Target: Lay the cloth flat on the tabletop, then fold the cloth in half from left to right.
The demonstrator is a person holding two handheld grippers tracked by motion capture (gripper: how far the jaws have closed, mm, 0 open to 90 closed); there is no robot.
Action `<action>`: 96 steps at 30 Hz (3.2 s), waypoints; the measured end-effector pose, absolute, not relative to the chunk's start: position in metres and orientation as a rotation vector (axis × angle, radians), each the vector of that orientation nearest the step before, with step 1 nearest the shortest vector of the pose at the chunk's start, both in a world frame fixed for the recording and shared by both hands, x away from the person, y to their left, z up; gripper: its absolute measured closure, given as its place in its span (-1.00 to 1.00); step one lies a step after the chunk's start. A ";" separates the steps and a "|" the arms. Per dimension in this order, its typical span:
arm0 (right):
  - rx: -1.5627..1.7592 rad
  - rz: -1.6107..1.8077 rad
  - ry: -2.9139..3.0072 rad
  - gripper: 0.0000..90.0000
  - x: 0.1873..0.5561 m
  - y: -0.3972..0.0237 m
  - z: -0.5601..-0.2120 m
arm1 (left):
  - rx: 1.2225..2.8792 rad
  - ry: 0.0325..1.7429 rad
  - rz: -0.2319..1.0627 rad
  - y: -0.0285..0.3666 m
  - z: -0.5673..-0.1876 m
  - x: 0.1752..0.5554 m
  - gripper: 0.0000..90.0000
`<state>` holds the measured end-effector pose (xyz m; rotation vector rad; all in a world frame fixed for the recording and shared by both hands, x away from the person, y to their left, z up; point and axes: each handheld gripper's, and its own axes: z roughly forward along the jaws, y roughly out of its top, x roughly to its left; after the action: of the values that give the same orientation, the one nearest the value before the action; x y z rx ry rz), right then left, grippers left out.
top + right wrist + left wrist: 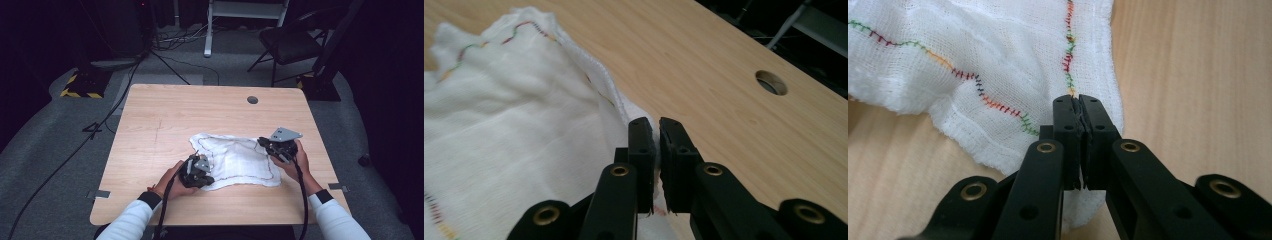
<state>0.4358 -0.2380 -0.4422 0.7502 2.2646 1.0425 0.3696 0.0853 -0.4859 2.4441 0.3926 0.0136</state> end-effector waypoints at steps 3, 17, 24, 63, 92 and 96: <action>0.816 1.031 2.203 0.88 0.449 -0.246 -0.438 | 2.440 0.389 0.005 0.089 -0.486 0.357 0.94; 0.928 0.854 2.115 0.68 0.496 -0.252 -0.447 | 2.368 0.468 0.089 0.098 -0.473 0.352 -0.02; 0.980 0.900 2.151 0.31 0.492 -0.263 -0.451 | 2.245 0.741 0.283 0.107 -0.464 0.410 -0.31; 0.840 0.914 2.442 -0.18 0.365 -0.298 -0.481 | 2.201 0.949 0.378 0.128 -0.481 0.466 -0.42; 0.630 1.030 2.502 -0.15 0.362 -0.234 -0.465 | 2.157 0.956 0.492 0.137 -0.470 0.458 -0.52; 0.532 1.068 2.545 -0.13 0.363 -0.198 -0.463 | 2.140 0.970 0.486 0.133 -0.470 0.477 -0.52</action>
<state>0.3625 -0.1983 -0.4627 0.5323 2.5452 1.0685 0.4769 0.1326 -0.4702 2.1402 0.9703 0.4859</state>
